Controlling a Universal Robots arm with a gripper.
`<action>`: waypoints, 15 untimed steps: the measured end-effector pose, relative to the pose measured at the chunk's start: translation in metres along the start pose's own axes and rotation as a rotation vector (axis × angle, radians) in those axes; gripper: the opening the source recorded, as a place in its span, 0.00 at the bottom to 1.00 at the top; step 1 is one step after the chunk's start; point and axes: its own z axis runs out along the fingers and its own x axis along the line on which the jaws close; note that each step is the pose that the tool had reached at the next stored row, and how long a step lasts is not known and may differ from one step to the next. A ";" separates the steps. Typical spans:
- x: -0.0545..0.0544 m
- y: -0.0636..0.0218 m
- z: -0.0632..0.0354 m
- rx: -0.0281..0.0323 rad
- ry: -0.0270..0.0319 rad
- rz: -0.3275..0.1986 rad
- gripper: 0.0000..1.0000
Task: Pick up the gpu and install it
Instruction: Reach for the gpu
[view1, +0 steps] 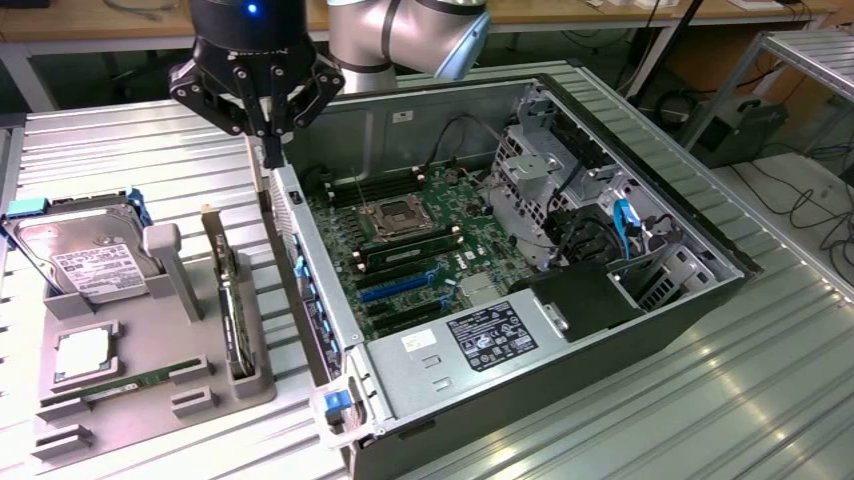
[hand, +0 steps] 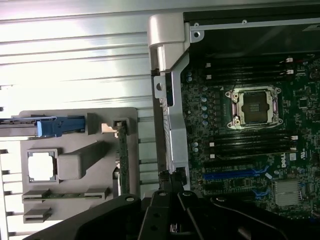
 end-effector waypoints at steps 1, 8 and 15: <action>0.000 0.0000 0.0000 0.0000 0.0000 0.000 0.11; 0.002 -0.0002 0.0000 0.0000 0.0000 0.000 0.11; 0.004 -0.0004 -0.0001 0.0000 0.0000 0.000 0.11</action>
